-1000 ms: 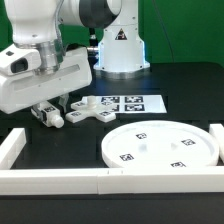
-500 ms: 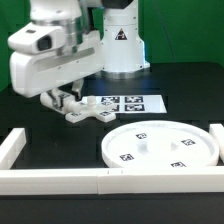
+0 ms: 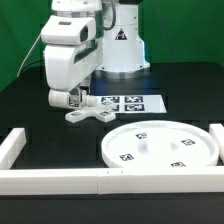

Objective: Assemble round table

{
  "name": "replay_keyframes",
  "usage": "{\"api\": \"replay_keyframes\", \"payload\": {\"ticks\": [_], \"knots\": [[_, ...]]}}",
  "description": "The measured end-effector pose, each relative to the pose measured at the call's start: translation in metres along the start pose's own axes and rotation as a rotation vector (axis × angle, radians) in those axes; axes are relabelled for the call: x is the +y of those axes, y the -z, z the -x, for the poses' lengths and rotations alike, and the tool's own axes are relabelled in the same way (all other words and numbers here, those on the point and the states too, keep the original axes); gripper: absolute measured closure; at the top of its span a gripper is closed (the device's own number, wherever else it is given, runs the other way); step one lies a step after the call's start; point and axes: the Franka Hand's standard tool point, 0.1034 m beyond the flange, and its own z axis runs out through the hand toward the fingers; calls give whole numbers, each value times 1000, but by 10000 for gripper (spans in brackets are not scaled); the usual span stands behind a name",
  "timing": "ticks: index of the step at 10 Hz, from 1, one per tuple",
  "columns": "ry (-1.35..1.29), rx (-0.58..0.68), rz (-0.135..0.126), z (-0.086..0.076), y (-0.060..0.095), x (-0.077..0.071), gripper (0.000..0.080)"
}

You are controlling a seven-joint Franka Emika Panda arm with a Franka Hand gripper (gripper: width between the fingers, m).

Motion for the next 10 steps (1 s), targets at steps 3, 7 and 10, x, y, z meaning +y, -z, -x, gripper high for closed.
{"api": "replay_keyframes", "payload": {"ticks": [3,7,10], "knots": [[316,10,68,-46,1,-16,485],[532,-13,87,-45,1,-15,485],[905,-21,199,-95,14,-30,485]]}}
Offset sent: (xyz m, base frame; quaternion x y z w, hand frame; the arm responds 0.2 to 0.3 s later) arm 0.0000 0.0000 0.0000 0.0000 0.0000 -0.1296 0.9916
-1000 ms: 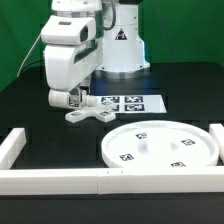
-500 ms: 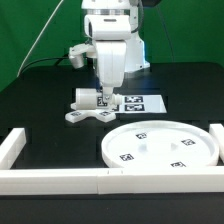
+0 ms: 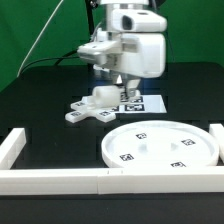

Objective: Assemble round table

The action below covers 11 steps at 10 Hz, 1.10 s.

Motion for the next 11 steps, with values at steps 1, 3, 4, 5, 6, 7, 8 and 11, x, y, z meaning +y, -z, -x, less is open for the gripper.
{"api": "replay_keyframes", "payload": {"ticks": [1,3,4,5,6,7,8,11], "knots": [[76,-10,22,5,-1,-6,485],[174,-9,0,4,-2,-10,485],[238,-9,8,-2,-3,-8,485],[345,-3,52,-21,-4,2,485],[391,-6,109,-36,1,17,485],[423,-21,178,-39,9,28,485],[404,-16,156,-36,6,22,485],[417,-15,163,-38,6,23,485]]}}
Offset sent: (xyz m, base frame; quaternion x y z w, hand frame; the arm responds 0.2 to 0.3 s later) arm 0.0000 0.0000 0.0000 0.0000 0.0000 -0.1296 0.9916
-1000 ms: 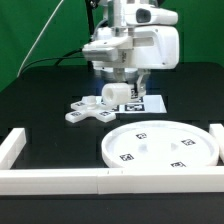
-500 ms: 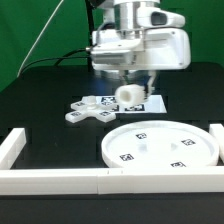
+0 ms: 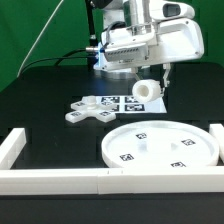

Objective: Assemble round table

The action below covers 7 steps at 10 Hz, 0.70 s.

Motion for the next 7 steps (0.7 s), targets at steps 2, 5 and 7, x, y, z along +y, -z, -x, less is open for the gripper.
{"api": "replay_keyframes", "payload": {"ticks": [2,5,7], "knots": [[81,-13,85,-8,5,16,485],[75,13,112,-19,-4,15,485],[76,15,113,-19,-6,16,485]]}}
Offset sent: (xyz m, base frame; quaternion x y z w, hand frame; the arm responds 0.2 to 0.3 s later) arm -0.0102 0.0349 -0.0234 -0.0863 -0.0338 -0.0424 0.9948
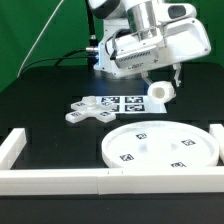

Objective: Assemble round table

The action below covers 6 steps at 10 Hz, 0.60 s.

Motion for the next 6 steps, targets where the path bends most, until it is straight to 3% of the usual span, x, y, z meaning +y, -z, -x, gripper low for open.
{"api": "replay_keyframes", "payload": {"ticks": [2,4,6], "knots": [[-3,1,-1,0,-1,-3,485],[-37,11,-3,-1,-7,-23,485],[-65,29,-11,-5,-14,-30,485]]}}
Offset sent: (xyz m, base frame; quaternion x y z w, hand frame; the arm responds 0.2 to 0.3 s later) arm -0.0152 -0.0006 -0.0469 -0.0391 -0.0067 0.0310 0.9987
